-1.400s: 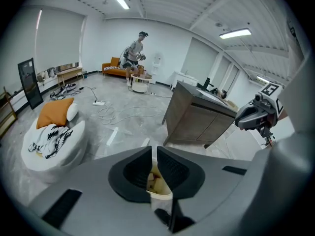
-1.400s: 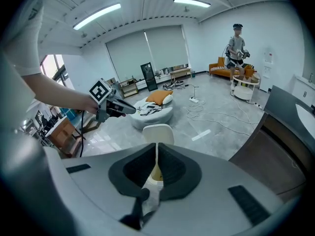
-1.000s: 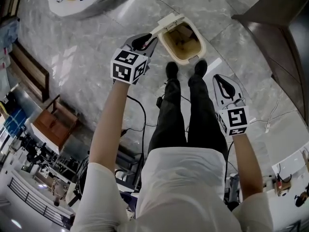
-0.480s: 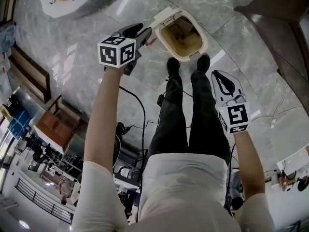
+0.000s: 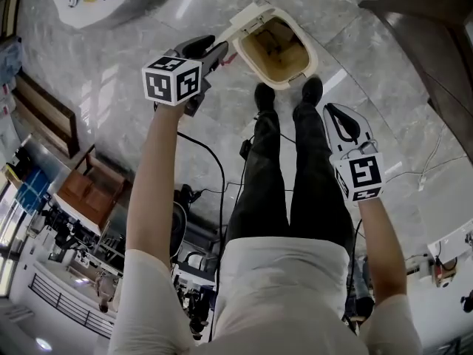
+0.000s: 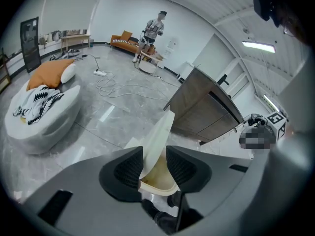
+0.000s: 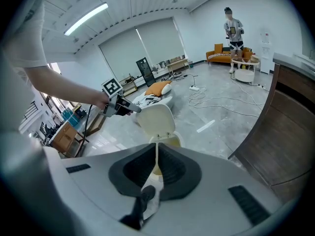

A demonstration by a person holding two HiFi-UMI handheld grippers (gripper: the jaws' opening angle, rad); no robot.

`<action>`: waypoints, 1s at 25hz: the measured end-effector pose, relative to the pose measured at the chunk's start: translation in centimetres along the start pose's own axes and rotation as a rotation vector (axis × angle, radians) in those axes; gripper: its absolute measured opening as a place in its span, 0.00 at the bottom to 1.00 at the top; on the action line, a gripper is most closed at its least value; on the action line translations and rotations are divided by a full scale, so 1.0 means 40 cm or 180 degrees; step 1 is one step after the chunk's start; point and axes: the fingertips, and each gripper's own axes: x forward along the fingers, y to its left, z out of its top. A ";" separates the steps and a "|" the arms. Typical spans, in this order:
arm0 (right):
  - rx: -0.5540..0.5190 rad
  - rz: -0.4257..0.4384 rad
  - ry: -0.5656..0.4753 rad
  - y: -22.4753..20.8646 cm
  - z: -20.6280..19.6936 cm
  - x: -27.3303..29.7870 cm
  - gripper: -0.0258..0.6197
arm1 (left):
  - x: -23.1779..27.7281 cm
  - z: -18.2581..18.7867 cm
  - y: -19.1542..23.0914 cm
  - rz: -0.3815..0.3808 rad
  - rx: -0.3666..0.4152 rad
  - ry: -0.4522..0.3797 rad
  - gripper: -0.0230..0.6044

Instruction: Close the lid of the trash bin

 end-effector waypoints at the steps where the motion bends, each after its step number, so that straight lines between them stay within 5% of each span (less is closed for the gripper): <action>1: 0.0010 -0.0004 -0.0001 -0.002 -0.003 0.000 0.09 | 0.001 -0.001 -0.003 -0.0004 0.0007 -0.0003 0.27; 15: 0.0103 0.0020 0.0060 -0.007 -0.059 0.017 0.09 | 0.052 -0.105 -0.145 -0.0342 0.0399 0.0236 0.29; 25: 0.0171 -0.0011 0.0100 -0.043 -0.101 0.037 0.09 | 0.097 -0.171 -0.206 -0.0534 0.0406 0.0326 0.30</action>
